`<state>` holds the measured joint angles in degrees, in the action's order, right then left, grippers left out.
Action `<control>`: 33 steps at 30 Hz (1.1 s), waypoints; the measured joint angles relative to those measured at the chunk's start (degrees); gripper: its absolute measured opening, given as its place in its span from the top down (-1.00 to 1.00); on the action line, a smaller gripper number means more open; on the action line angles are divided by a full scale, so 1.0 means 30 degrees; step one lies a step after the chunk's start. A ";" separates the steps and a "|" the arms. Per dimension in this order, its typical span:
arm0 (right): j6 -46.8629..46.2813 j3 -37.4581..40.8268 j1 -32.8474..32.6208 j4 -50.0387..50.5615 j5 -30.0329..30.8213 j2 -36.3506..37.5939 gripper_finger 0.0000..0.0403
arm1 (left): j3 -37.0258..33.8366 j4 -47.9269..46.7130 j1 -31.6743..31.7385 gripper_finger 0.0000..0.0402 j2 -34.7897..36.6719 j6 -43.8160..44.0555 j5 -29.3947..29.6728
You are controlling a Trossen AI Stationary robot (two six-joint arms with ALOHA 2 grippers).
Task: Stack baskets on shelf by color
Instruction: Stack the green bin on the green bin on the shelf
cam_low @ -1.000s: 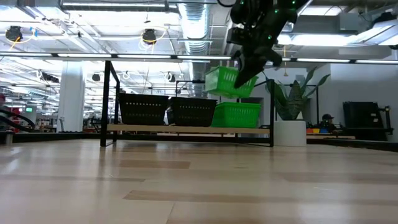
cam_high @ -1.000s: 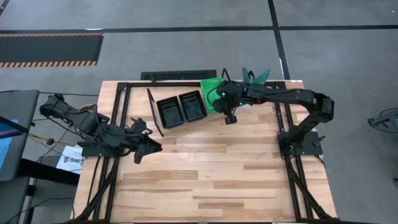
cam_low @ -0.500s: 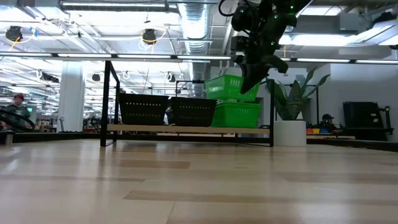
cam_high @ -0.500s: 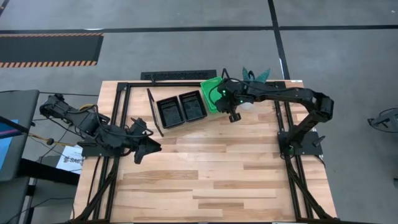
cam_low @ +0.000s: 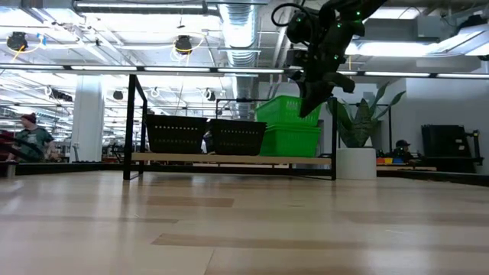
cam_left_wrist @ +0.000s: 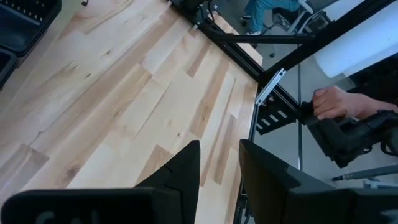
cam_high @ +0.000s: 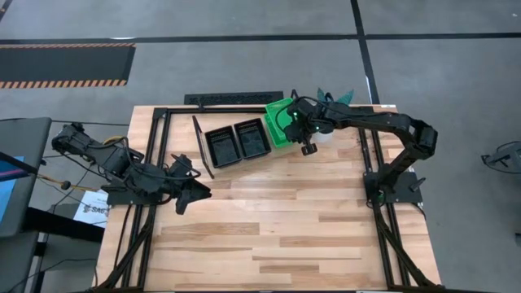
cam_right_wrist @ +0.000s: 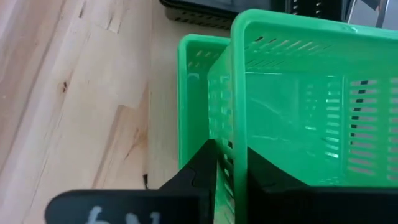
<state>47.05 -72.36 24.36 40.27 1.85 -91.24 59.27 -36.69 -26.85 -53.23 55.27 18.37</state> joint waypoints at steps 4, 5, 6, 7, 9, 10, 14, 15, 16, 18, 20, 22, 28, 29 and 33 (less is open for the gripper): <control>0.0000 0.0000 0.0128 -0.0032 -0.0051 0.0000 0.69 | 0.0000 -0.0016 -0.0002 0.51 0.0000 -0.0007 -0.0003; 0.0000 0.0000 0.0142 -0.0051 -0.0055 0.0000 0.69 | 0.0000 -0.0032 -0.0007 0.51 0.0000 -0.0007 0.0000; 0.0000 0.0000 0.0145 -0.0063 -0.0058 0.0000 0.69 | 0.0000 -0.0077 -0.0007 0.51 0.0000 -0.0007 0.0000; 0.0000 0.0000 0.0145 -0.0087 -0.0065 0.0000 0.69 | 0.0000 -0.0151 -0.0007 0.51 0.0000 -0.0007 0.0000; 0.0000 0.0000 0.0145 -0.0201 -0.0065 0.0000 0.69 | 0.0000 -0.0191 -0.0007 0.51 0.0000 -0.0007 -0.0007; 0.0000 0.0000 0.0138 -0.0260 -0.0065 0.0000 0.69 | 0.0000 -0.0262 -0.0007 0.51 0.0000 -0.0007 0.0000; 0.0000 0.0000 0.0138 -0.0593 -0.0084 0.0000 0.69 | 0.0000 -0.0470 -0.0007 0.51 0.0000 -0.0007 0.0000; 0.0000 0.0000 0.0133 -0.0751 -0.0118 0.0000 0.69 | 0.0000 -0.0466 -0.0007 0.51 0.0000 -0.0007 0.0000; 0.0000 0.0000 0.0123 -0.0902 -0.0145 0.0000 0.69 | 0.0000 -0.0474 -0.0006 0.51 0.0000 0.0000 0.0000; 0.0000 0.0000 0.0123 -0.1012 -0.0159 0.0000 0.69 | 0.0000 -0.0474 -0.0007 0.51 0.0000 0.0007 0.0000; 0.0000 -0.0022 0.0112 -0.1037 -0.0173 -0.0207 0.69 | 0.0000 -0.0474 -0.0007 0.51 0.0000 0.0012 0.0000; -0.0105 -0.0038 0.0014 -0.0893 -0.0274 -0.0627 0.69 | 0.0000 -0.0477 -0.0007 0.51 0.0000 0.0015 0.0000; -0.0160 -0.0022 -0.0390 -0.0492 0.0397 -0.1929 0.69 | 0.0000 -0.0571 -0.0007 0.51 -0.0007 0.0226 0.0000; -0.0162 -0.0022 -0.0452 -0.0437 0.0778 -0.1940 0.69 | 0.0000 -0.0582 -0.0007 0.51 -0.0007 0.0280 -0.0006; -0.0160 -0.0011 -0.0700 -0.0477 0.1330 -0.1868 0.63 | 0.0000 -0.0576 -0.0007 0.51 -0.0007 0.0284 -0.0001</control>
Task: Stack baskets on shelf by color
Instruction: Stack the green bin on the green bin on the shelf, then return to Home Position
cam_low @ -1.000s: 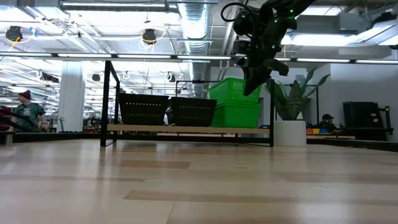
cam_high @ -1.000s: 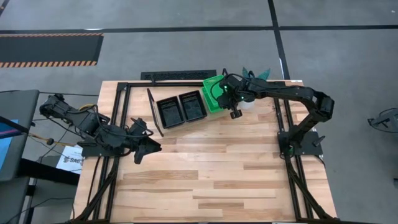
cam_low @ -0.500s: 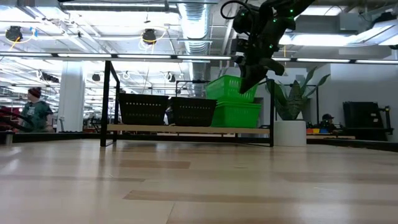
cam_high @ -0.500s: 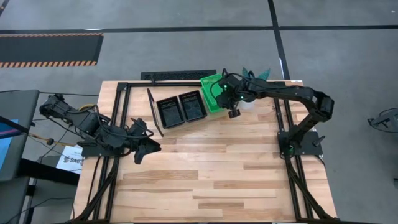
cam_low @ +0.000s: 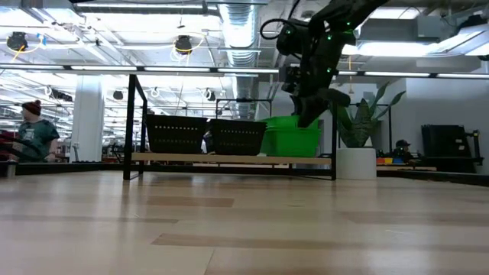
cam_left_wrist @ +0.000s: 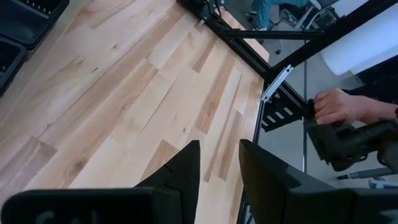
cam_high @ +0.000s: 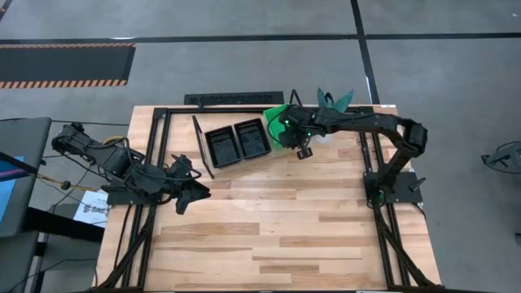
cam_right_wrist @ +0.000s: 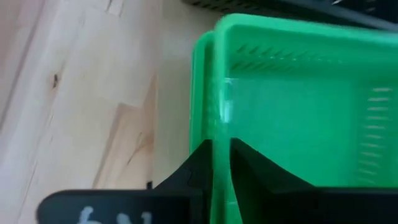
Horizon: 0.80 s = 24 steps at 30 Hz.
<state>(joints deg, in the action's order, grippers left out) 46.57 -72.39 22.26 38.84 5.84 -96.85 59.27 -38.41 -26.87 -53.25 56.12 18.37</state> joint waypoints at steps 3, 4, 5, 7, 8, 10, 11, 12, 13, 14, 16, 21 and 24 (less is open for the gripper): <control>-0.0341 -0.0436 0.0076 0.0110 0.0012 0.0158 0.52 | 0.0000 0.0002 0.0007 0.51 0.0000 -0.0036 0.0006; -0.0530 -0.0658 0.0173 0.0320 0.0018 0.0242 0.47 | 0.0000 0.0004 0.0007 0.51 0.0000 -0.0058 0.0015; -0.0725 -0.0939 0.0248 0.0410 0.0011 0.0309 0.42 | 0.0003 0.0016 0.0007 0.51 0.0007 -0.0069 0.0031; -0.1142 -0.1598 0.0254 0.0518 0.0018 0.0309 0.30 | 0.0007 0.0007 0.0007 0.51 0.0000 -0.0078 0.0127; -0.1303 -0.1944 0.0255 0.0943 0.0033 0.0301 0.23 | 0.0007 0.0011 0.0007 0.51 0.0000 -0.0051 0.0147; -0.1647 -0.2785 0.0248 0.1742 0.0018 0.0301 0.12 | 0.0007 0.0038 0.0007 0.51 0.0000 0.0022 0.0367; -0.1730 -0.3166 0.0233 0.1900 -0.0016 0.0301 0.06 | 0.0007 0.0036 0.0007 0.51 0.0000 0.0031 0.0491; -0.1839 -0.3544 0.0171 0.2130 -0.0028 0.0303 0.01 | 0.0007 0.0036 0.0007 0.51 0.0000 0.0109 0.0540; -0.1989 -0.3822 0.0115 0.2346 -0.0026 0.0309 -0.03 | 0.0007 0.0057 0.0007 0.51 0.0000 0.0165 0.0595; -0.2115 -0.4072 0.0073 0.2548 -0.0026 0.0308 -0.07 | 0.0007 0.0058 0.0007 0.51 0.0000 0.0168 0.0611; -0.2699 -0.4634 0.0073 0.2914 -0.0011 0.0301 -0.12 | 0.0007 0.0075 0.0007 0.51 0.0000 0.0187 0.0630; -0.5279 -0.7286 -0.0225 0.4976 -0.1212 0.1382 -0.13 | 0.0007 0.1415 0.0007 0.51 0.0008 -0.0519 0.1897; -0.7807 -0.9029 -0.0657 0.5548 -0.1987 0.3086 -0.11 | 0.0007 0.2932 0.0008 0.51 0.0241 -0.2174 0.2108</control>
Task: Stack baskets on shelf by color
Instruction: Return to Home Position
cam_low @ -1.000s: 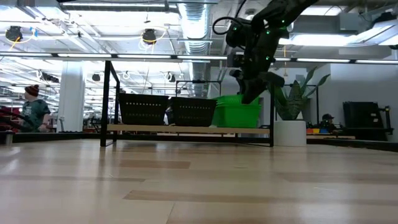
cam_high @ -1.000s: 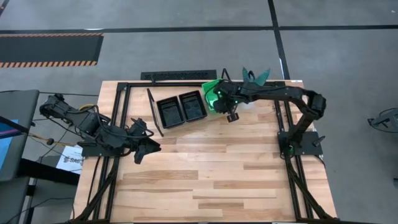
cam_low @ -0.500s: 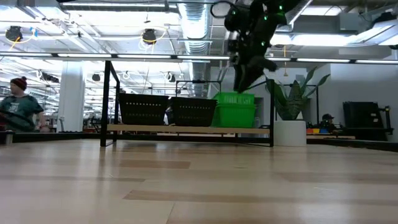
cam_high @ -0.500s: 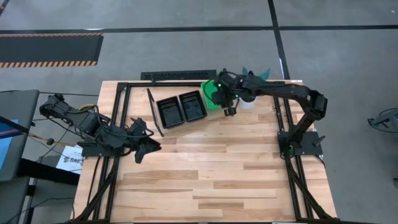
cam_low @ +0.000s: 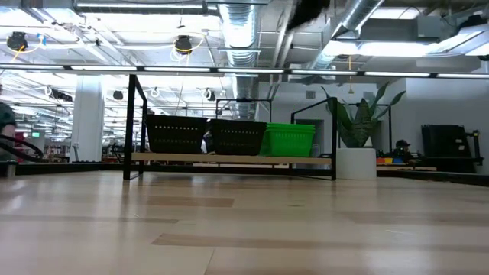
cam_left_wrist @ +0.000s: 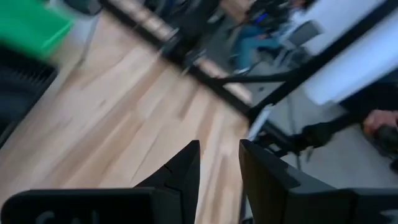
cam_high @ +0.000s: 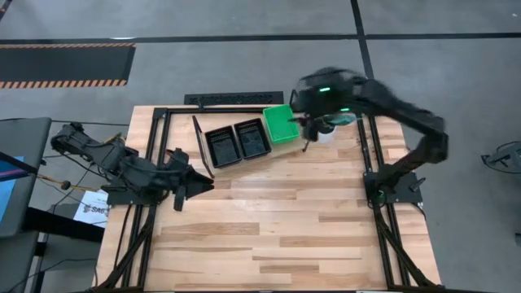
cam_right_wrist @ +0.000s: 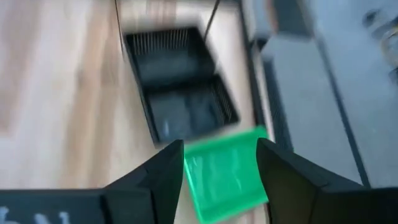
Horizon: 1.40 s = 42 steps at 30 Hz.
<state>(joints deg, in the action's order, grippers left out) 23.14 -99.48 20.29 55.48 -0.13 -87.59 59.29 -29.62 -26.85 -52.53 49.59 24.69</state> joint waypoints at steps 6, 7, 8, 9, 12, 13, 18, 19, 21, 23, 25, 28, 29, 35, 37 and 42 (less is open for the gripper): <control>-0.2702 -0.2359 -0.1351 0.1678 0.0006 0.4682 -0.09 | 0.0007 0.1400 -0.0001 0.51 0.1109 -0.3886 -0.0761; -0.2759 -0.2575 -0.1549 0.2384 0.0002 0.5562 -0.10 | 0.0016 0.1035 -0.0001 0.51 0.1407 -0.4541 -0.1020; -0.2972 -0.2670 -0.1739 0.3237 -0.0002 0.6441 -0.10 | 0.0022 0.0627 -0.0001 0.51 0.1710 -0.4992 -0.1123; -0.3438 -0.2662 -0.1890 0.4041 -0.0042 0.7227 -0.10 | 0.0022 0.0179 -0.0001 0.51 0.2007 -0.5062 -0.1066; -0.5143 -0.1530 -0.2072 0.4015 -0.0027 0.9497 -0.09 | 0.0022 -0.0463 -0.0094 0.51 0.2961 -0.6493 -0.0126; -0.5406 -0.0517 -0.2142 0.3460 0.0034 1.0482 -0.09 | 0.0022 -0.0436 -0.0196 0.51 0.3320 -0.7618 -0.0200; -0.8320 0.7060 -0.2294 -0.1017 -0.0027 1.7107 -0.09 | -0.1904 0.0678 -0.0324 0.51 0.5629 -1.0299 -0.1017; -0.9128 0.8845 -0.2280 -0.2015 -0.0020 1.8618 -0.09 | -0.2814 0.1077 -0.0321 0.51 0.6145 -1.0288 -0.0989; -1.0667 1.2309 -0.2272 -0.4693 0.0012 2.1284 -0.10 | -0.5003 0.2217 -0.0301 0.51 0.7289 -0.9776 -0.0989; -1.1897 1.5688 -0.2272 -0.6493 0.0014 2.3565 -0.10 | -0.7484 0.4315 -0.0307 0.51 0.8502 -0.9474 -0.1264; -1.2747 1.8473 -0.2272 -0.8899 0.0009 2.5782 -0.09 | -0.9883 0.7109 -0.0318 0.51 0.9811 -0.9479 -0.1750; -1.3519 2.1662 -0.2272 -1.1127 0.0016 2.8623 -0.09 | -1.3280 1.0390 -0.0307 0.51 1.1769 -0.9549 -0.2867; -1.3761 2.2674 -0.2272 -1.1389 0.0013 2.9158 -0.09 | -1.4258 1.1254 -0.0307 0.51 1.2356 -0.9493 -0.3188; -1.4740 2.6643 -0.2631 -1.5547 -0.0615 2.7928 -0.09 | -1.8813 1.3642 -0.0314 0.51 1.6054 -0.8639 -0.4737; -1.5021 2.8477 -0.2985 -1.7370 -0.0792 2.7532 -0.09 | -1.9559 1.2906 -0.0314 0.51 1.7174 -0.8216 -0.4554; -1.5121 3.2227 -0.3997 -2.3938 -0.0678 2.7612 -0.09 | -1.9526 1.1265 -0.0307 0.51 1.7376 -0.8948 -0.3542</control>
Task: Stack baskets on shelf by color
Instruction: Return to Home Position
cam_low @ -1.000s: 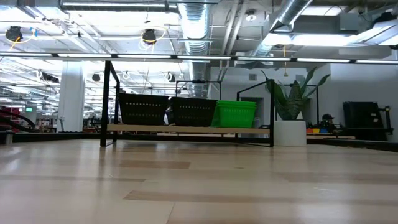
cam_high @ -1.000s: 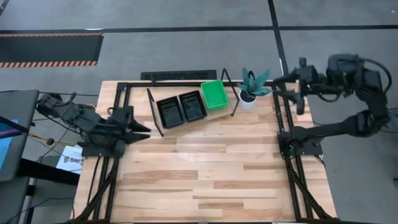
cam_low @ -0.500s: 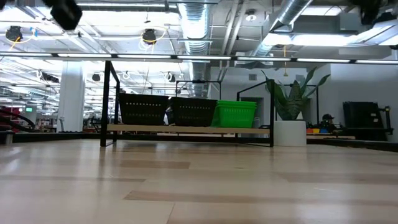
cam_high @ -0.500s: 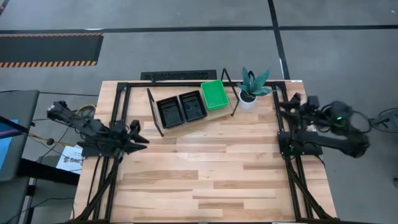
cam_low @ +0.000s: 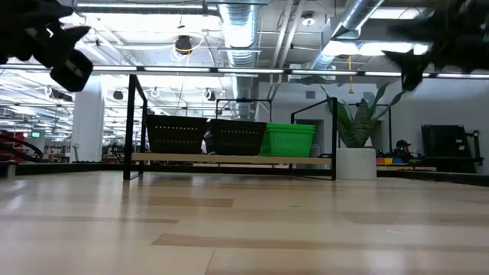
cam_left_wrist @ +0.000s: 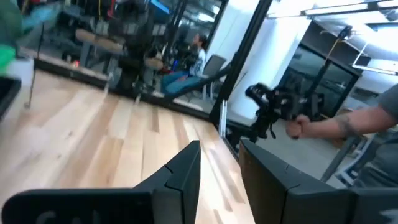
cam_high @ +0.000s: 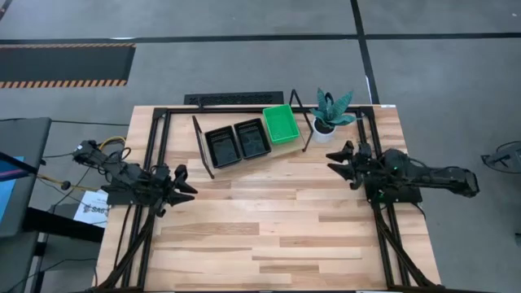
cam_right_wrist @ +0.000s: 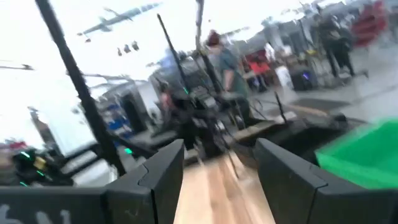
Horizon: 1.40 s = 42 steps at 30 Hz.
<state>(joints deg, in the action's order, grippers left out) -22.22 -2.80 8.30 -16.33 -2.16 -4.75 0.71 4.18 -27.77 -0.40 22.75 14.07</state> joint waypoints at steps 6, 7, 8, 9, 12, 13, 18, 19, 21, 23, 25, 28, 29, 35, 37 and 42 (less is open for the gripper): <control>0.0205 0.0768 -0.1339 0.2475 0.2512 -0.0176 -0.09 | -0.0036 -0.0056 0.0000 0.51 0.0051 -0.1660 0.0072; 0.0325 0.0768 -0.1529 0.2737 0.2979 -0.0183 -0.08 | -0.0036 -0.0015 0.0000 0.51 -0.0002 -0.1928 0.0079; 0.0363 0.0770 -0.1669 0.2899 0.3446 -0.0167 -0.08 | -0.0041 -0.0037 0.0000 0.51 -0.0022 -0.2189 0.0072; 0.0366 0.0776 -0.1773 0.3113 0.3766 -0.0129 -0.08 | -0.0044 -0.0071 0.0000 0.51 -0.0029 -0.2483 0.0072; 0.0379 0.0776 -0.1889 0.3661 0.4022 -0.0167 -0.08 | -0.0044 -0.0049 0.0000 0.51 -0.0022 -0.3115 0.0072; 0.0375 0.0776 -0.1889 0.3715 0.4042 -0.0165 -0.09 | -0.0044 -0.0056 0.0000 0.51 -0.0029 -0.3149 0.0048; 0.0386 0.0790 -0.1889 0.4332 0.4002 -0.0168 -0.08 | -0.0058 -0.0056 0.0000 0.51 -0.0022 -0.3165 -0.0066; 0.0386 0.0790 -0.1889 0.4365 0.3885 -0.0222 -0.08 | -0.0060 -0.0056 0.0000 0.51 -0.0022 -0.3165 -0.0066; 0.0408 0.0793 -0.1889 0.4434 0.3798 -0.0304 -0.08 | -0.0066 -0.0056 0.0000 0.51 -0.0022 -0.3165 -0.0066; 0.0410 0.0797 -0.1889 0.4436 0.3776 -0.0278 -0.08 | -0.0080 -0.0056 0.0000 0.51 -0.0022 -0.3165 -0.0066; 0.0415 0.0797 -0.1889 0.4457 0.3775 -0.0285 -0.09 | -0.0080 -0.0056 0.0000 0.51 -0.0022 -0.3165 -0.0066; 0.0415 0.0805 -0.1889 0.4500 0.3769 -0.0278 -0.09 | -0.0080 -0.0056 0.0000 0.51 -0.0022 -0.3165 -0.0066; 0.0415 0.0805 -0.1889 0.4510 0.3769 -0.0278 -0.08 | -0.0087 -0.0056 0.0000 0.51 -0.0022 -0.3165 -0.0066; 0.0410 0.0812 -0.1889 0.4544 0.3761 -0.0278 -0.08 | -0.0095 -0.0056 0.0000 0.51 -0.0022 -0.3165 -0.0066; 0.0408 0.0812 -0.1889 0.4564 0.3759 -0.0278 -0.09 | -0.0095 -0.0056 0.0000 0.51 -0.0022 -0.3165 -0.0066; 0.0408 0.0819 -0.1889 0.4573 0.3754 -0.0278 -0.08 | -0.0102 -0.0056 0.0000 0.51 -0.0022 -0.3165 -0.0066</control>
<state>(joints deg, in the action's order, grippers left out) -20.99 -0.34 2.63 -2.61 9.10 -5.58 0.40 4.01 -27.77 -0.47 13.26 13.87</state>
